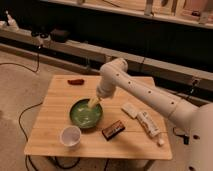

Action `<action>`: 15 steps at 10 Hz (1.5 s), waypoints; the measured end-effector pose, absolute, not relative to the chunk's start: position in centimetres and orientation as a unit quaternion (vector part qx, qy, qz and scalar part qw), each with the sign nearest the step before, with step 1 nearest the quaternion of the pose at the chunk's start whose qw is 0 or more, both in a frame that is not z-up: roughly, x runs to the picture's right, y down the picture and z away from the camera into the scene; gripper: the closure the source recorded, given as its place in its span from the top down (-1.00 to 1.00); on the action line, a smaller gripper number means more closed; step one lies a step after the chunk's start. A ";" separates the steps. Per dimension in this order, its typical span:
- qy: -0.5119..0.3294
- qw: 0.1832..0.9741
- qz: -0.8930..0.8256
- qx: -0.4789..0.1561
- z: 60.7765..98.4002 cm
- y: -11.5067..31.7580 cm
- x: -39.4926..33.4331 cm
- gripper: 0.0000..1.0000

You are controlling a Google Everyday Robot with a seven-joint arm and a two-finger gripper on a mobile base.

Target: Push the eraser across the table

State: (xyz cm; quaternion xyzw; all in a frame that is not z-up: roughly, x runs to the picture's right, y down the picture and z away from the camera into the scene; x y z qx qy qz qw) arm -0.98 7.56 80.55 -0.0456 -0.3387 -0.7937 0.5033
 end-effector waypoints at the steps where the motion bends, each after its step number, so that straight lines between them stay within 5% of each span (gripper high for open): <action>1: -0.332 0.502 -0.797 -0.051 80.0 7.6 0.2 0.38; 7: -0.319 0.569 -0.749 -0.121 78.5 10.8 9.8 -0.74; 15: -0.405 0.548 -0.712 -0.171 78.5 14.2 11.0 -0.75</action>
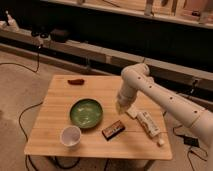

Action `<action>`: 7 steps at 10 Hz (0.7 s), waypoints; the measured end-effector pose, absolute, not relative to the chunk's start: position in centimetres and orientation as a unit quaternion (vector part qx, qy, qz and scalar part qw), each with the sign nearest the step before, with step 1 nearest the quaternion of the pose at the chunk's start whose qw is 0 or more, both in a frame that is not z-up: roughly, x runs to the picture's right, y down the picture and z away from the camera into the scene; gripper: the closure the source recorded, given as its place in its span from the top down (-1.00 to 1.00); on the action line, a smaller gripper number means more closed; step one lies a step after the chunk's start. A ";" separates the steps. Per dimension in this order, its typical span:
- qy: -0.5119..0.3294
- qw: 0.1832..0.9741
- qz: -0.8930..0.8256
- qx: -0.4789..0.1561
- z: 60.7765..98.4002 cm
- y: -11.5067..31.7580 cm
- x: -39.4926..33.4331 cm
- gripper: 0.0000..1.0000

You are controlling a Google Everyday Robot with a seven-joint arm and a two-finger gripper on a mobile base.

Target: Push the eraser across the table

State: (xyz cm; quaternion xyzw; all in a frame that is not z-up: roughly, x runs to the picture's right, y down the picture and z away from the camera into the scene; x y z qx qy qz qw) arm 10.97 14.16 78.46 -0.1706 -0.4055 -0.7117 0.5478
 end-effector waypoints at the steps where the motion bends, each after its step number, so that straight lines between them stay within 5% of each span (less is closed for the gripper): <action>1: -0.421 0.545 -0.701 -0.184 78.5 14.7 12.0 -0.75; 7: -0.375 0.499 -0.750 -0.219 80.9 14.6 15.2 -0.75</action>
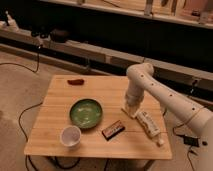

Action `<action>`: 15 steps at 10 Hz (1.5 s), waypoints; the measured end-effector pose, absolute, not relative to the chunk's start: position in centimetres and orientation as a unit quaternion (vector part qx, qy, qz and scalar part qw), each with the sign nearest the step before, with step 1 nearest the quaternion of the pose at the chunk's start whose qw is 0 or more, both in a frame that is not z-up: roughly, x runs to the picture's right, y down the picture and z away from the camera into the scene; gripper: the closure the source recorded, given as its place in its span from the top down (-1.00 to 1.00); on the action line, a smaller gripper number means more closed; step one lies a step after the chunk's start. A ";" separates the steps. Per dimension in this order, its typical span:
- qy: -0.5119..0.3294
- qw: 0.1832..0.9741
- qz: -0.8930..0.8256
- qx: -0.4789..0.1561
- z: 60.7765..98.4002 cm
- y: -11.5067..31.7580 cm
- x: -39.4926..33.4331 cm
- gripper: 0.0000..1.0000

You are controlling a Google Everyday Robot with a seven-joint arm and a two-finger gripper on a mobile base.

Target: Push the eraser across the table

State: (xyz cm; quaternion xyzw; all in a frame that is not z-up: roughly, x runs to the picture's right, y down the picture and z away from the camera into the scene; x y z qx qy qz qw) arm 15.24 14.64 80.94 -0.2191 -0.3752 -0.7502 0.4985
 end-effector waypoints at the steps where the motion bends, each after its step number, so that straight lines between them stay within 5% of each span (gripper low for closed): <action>1: -0.363 0.487 -0.764 -0.217 81.4 14.9 14.7 -0.75; 6: -0.299 0.463 -0.810 -0.201 82.2 16.3 12.1 -0.75; 15: -0.323 0.533 -0.761 -0.184 81.6 19.4 13.9 -0.75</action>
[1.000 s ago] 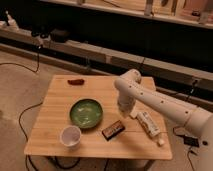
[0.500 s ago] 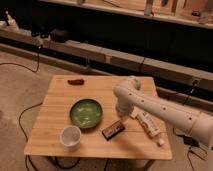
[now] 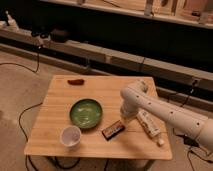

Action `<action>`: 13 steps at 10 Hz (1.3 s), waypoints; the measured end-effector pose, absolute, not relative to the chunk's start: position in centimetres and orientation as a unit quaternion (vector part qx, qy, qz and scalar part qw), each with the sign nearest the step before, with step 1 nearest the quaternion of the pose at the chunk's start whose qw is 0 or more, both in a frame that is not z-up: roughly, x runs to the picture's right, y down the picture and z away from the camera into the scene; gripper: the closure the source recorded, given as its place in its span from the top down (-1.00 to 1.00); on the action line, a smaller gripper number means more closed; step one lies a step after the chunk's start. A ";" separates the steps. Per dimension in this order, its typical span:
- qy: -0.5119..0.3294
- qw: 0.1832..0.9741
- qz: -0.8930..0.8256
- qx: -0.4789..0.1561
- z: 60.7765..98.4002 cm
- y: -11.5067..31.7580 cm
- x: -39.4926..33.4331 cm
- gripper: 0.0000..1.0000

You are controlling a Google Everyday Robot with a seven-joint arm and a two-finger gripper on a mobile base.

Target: Push the eraser across the table

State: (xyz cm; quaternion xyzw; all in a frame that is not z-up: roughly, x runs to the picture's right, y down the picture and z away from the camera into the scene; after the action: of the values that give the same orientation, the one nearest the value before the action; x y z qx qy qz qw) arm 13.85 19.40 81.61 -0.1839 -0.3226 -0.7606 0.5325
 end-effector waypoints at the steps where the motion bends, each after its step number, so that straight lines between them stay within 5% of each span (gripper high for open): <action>1: -0.327 0.538 -0.756 -0.178 81.7 19.5 14.1 -0.75; 13: -0.375 0.535 -0.751 -0.093 85.0 19.3 14.7 -0.75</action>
State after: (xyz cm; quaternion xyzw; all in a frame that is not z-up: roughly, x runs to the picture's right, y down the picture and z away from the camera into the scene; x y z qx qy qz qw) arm 14.71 19.26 85.00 -0.0929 -0.3753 -0.7514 0.5348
